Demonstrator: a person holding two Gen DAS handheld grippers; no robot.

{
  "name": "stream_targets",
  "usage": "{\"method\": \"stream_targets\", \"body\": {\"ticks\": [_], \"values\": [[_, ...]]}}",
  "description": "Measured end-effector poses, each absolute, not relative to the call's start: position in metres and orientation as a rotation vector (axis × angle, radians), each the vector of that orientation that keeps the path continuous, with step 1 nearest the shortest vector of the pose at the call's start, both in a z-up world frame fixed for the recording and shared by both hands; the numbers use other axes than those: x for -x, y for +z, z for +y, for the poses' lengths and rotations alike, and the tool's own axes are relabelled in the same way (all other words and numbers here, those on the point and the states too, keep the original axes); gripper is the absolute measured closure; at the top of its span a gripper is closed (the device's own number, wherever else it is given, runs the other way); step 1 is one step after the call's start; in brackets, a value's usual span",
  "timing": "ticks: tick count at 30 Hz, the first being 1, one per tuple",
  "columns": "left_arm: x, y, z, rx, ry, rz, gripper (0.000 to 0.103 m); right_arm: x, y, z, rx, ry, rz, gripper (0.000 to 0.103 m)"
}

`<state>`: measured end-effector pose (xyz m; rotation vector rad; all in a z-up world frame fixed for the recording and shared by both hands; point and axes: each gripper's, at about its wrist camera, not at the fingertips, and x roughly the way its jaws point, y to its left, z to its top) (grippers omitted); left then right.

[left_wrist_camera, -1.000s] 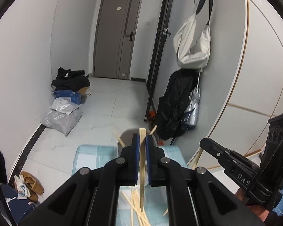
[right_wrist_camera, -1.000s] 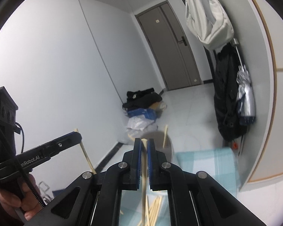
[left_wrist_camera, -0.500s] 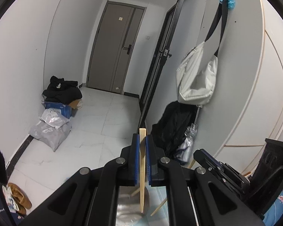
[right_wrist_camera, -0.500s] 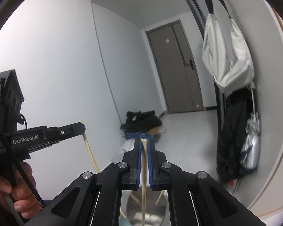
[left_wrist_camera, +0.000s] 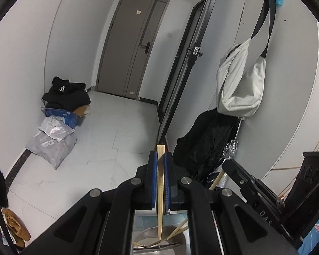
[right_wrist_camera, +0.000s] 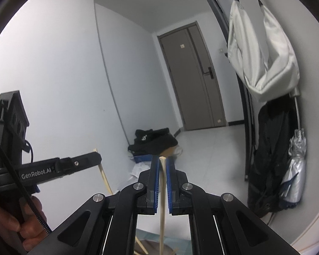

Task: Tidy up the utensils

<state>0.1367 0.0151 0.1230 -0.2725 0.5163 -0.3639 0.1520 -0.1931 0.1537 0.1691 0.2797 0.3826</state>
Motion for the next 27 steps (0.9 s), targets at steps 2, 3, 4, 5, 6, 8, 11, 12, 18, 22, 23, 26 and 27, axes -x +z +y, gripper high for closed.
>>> {"method": "stream_targets", "body": {"ticks": [2,3,4,5,6,8,11,12,18,22,23,26,27], "values": [[-0.139,0.116,0.014,0.256,-0.365,0.524,0.100,-0.157,0.147,-0.193,-0.173,0.387,0.281,0.098],[-0.140,0.114,0.013,0.253,-0.365,0.528,0.100,-0.159,0.143,-0.193,-0.177,0.395,0.278,0.098],[-0.141,0.113,0.014,0.254,-0.368,0.529,0.100,-0.159,0.140,-0.193,-0.180,0.401,0.277,0.098],[-0.141,0.112,0.014,0.257,-0.376,0.529,0.100,-0.159,0.137,-0.192,-0.179,0.405,0.277,0.098],[-0.142,0.110,0.015,0.257,-0.387,0.530,0.100,-0.159,0.134,-0.191,-0.172,0.412,0.278,0.098],[-0.140,0.109,0.013,0.247,-0.397,0.522,0.100,-0.159,0.130,-0.189,-0.155,0.417,0.279,0.098],[-0.135,0.106,0.009,0.209,-0.398,0.498,0.100,-0.154,0.125,-0.185,-0.116,0.428,0.279,0.098],[-0.134,0.105,0.008,0.203,-0.407,0.499,0.100,-0.153,0.124,-0.184,-0.106,0.437,0.280,0.098],[-0.132,0.098,0.008,0.197,-0.410,0.519,0.100,-0.144,0.116,-0.180,-0.081,0.464,0.300,0.098],[-0.128,0.095,0.008,0.178,-0.410,0.526,0.100,-0.137,0.112,-0.178,-0.059,0.469,0.310,0.098],[-0.126,0.095,0.008,0.168,-0.411,0.527,0.100,-0.136,0.112,-0.178,-0.048,0.469,0.312,0.098],[-0.120,0.090,0.007,0.147,-0.434,0.524,0.100,-0.129,0.109,-0.174,-0.008,0.480,0.312,0.098],[-0.118,0.087,0.007,0.137,-0.437,0.526,0.100,-0.127,0.107,-0.172,0.005,0.485,0.316,0.098]]}}
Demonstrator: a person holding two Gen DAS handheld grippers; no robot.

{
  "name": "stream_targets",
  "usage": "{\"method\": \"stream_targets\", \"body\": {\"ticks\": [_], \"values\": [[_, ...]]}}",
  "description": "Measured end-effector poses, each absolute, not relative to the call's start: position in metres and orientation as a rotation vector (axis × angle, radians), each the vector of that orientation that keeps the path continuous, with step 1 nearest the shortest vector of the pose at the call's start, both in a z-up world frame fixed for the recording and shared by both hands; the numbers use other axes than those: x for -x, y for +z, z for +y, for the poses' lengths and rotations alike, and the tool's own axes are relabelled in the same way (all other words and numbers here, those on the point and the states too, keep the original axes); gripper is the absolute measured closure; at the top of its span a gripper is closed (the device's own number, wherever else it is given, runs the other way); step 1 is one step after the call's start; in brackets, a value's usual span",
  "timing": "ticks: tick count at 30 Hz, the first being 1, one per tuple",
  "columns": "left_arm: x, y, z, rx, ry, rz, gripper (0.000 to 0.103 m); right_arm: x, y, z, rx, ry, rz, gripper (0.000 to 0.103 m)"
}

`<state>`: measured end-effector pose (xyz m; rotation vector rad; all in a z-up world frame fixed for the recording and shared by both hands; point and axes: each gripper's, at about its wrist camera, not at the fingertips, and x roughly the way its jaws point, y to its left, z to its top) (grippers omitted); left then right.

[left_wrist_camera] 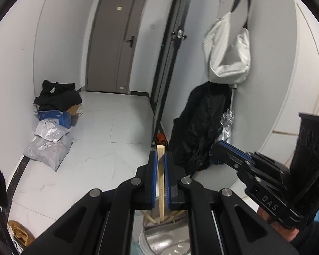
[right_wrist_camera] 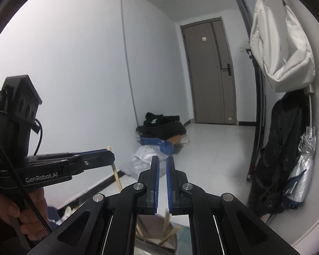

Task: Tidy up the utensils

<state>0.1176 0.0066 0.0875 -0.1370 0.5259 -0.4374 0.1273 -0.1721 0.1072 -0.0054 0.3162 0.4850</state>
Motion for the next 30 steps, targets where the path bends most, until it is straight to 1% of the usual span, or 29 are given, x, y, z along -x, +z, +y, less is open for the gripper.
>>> {"method": "stream_targets", "body": {"ticks": [6,9,11,13,15,18,19,20,21,23,25,29,30], "values": [[-0.112,0.078,-0.003,0.100,-0.480,0.565,0.100,-0.122,0.092,-0.167,0.019,0.510,0.360,0.098],[-0.114,0.072,-0.003,0.091,-0.493,0.605,0.100,-0.117,0.091,-0.176,-0.016,0.487,0.379,0.098],[-0.116,0.068,-0.001,0.098,-0.502,0.644,0.100,-0.113,0.089,-0.183,-0.035,0.465,0.391,0.095],[-0.119,0.063,0.000,0.113,-0.515,0.696,0.099,-0.108,0.086,-0.194,-0.069,0.439,0.414,0.095],[-0.118,0.058,-0.001,0.110,-0.505,0.738,0.098,-0.102,0.082,-0.201,-0.079,0.418,0.432,0.095],[-0.107,0.059,-0.002,0.103,-0.468,0.742,0.094,-0.091,0.077,-0.209,-0.091,0.402,0.468,0.093],[-0.104,0.060,-0.001,0.109,-0.461,0.746,0.089,-0.086,0.077,-0.211,-0.091,0.398,0.478,0.091],[-0.099,0.062,0.000,0.117,-0.448,0.740,0.081,-0.082,0.077,-0.212,-0.090,0.394,0.482,0.088],[-0.095,0.063,0.002,0.127,-0.433,0.735,0.075,-0.077,0.077,-0.214,-0.090,0.392,0.484,0.084],[-0.081,0.067,0.007,0.150,-0.387,0.706,0.048,-0.064,0.077,-0.217,-0.094,0.389,0.485,0.078],[-0.071,0.069,0.008,0.154,-0.349,0.672,0.043,-0.054,0.079,-0.217,-0.094,0.385,0.482,0.069],[-0.047,0.077,0.010,0.147,-0.247,0.635,0.034,-0.032,0.081,-0.218,-0.091,0.387,0.477,0.061],[-0.044,0.077,0.011,0.146,-0.231,0.633,0.033,-0.027,0.081,-0.217,-0.090,0.388,0.477,0.057]]}}
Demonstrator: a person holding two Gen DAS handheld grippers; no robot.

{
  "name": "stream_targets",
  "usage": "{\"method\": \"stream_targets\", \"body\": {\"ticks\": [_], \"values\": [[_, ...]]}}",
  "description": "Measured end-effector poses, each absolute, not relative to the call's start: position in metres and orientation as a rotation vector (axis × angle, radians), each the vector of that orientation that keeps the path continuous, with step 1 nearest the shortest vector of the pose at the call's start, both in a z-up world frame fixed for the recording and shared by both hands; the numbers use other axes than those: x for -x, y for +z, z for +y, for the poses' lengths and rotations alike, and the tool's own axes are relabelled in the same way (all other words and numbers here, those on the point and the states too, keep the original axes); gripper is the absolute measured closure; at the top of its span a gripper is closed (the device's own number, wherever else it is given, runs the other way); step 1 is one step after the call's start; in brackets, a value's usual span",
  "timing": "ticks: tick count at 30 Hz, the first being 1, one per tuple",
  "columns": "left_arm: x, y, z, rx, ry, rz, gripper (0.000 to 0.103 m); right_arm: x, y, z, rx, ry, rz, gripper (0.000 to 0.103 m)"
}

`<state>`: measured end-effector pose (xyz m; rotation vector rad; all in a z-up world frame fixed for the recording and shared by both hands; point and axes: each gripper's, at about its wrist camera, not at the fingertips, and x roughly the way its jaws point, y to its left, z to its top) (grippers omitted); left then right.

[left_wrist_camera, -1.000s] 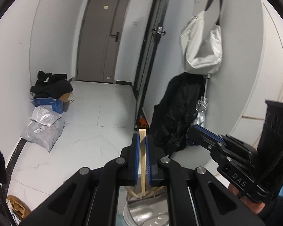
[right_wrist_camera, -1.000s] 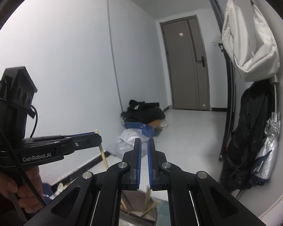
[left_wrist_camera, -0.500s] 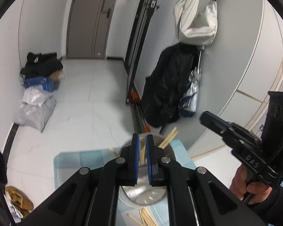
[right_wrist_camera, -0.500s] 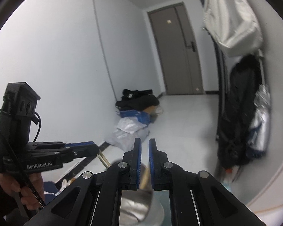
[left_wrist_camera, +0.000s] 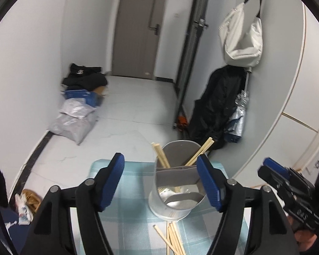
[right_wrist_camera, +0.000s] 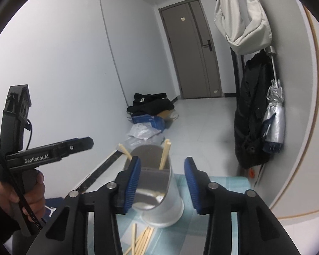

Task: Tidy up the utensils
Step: 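Open both grippers over the holder, releasing the chopsticks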

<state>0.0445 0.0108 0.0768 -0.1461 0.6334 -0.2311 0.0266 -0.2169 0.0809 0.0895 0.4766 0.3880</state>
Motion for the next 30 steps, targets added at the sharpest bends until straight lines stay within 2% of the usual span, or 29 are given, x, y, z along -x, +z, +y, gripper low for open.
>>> {"method": "stream_targets", "body": {"ticks": [2,6,9,12,16,19,30], "values": [[-0.032,0.079,0.009,0.144,-0.193,0.629,0.029,-0.018,0.080,-0.216,-0.087,0.387,0.482,0.049],[-0.019,0.080,0.011,0.144,-0.150,0.602,0.023,0.001,0.074,-0.215,-0.084,0.387,0.487,0.047],[-0.010,0.076,0.013,0.159,-0.138,0.595,0.021,0.011,0.069,-0.214,-0.059,0.336,0.480,0.036],[-0.002,0.072,0.014,0.157,-0.126,0.594,0.020,0.020,0.062,-0.217,-0.058,0.319,0.484,0.035],[0.007,0.064,0.015,0.158,-0.113,0.591,0.013,0.027,0.053,-0.220,-0.053,0.301,0.499,0.033],[0.009,0.057,0.014,0.158,-0.104,0.587,0.013,0.031,0.045,-0.221,-0.049,0.293,0.509,0.027],[0.008,0.014,0.016,0.149,-0.048,0.598,0.012,0.036,0.012,-0.215,-0.012,0.250,0.583,0.027]]}}
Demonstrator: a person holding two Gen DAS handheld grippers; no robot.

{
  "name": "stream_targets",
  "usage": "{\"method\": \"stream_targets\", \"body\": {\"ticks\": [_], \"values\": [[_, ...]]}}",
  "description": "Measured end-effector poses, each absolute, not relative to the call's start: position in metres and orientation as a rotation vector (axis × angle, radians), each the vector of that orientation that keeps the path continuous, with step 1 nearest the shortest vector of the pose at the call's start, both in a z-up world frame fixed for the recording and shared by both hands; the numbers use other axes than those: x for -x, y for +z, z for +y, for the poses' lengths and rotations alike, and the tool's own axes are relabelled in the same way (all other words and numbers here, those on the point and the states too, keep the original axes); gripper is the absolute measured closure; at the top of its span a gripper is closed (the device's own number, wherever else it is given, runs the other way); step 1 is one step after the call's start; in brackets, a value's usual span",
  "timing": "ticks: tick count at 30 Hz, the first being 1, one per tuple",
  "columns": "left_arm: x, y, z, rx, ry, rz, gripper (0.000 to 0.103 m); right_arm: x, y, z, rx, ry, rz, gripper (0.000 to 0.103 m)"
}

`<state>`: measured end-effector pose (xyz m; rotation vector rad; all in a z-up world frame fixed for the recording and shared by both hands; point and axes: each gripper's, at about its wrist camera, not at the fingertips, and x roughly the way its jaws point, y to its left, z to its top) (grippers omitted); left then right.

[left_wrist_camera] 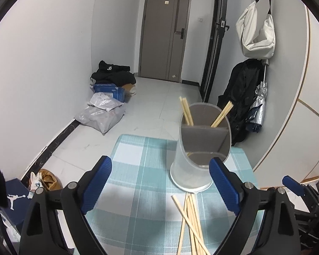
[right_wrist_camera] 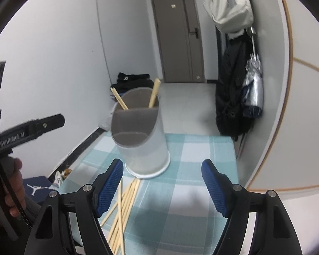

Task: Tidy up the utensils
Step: 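Open both grippers over the holder, releasing the chopsticks, then lower the right gripper to the chopstick pile and close on chopsticks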

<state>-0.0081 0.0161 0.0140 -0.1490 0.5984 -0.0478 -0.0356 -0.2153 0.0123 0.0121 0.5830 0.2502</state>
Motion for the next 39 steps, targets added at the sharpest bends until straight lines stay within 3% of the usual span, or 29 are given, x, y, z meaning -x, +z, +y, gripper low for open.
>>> {"method": "stream_targets", "body": {"ticks": [14,32,36,39], "values": [[-0.005,-0.017,0.050,0.281,-0.017,0.753,0.012,0.020,-0.030,-0.207,0.002,0.229,0.770,0.027],[-0.017,-0.028,0.091,0.376,0.026,0.824,0.012,-0.019,-0.068,-0.135,0.110,0.357,0.948,0.029],[-0.017,-0.026,0.097,0.398,0.035,0.816,0.012,-0.032,-0.072,-0.115,0.162,0.390,0.969,0.034],[-0.017,-0.026,0.102,0.412,0.045,0.815,0.012,-0.042,-0.079,-0.095,0.212,0.435,0.989,0.044]]}}
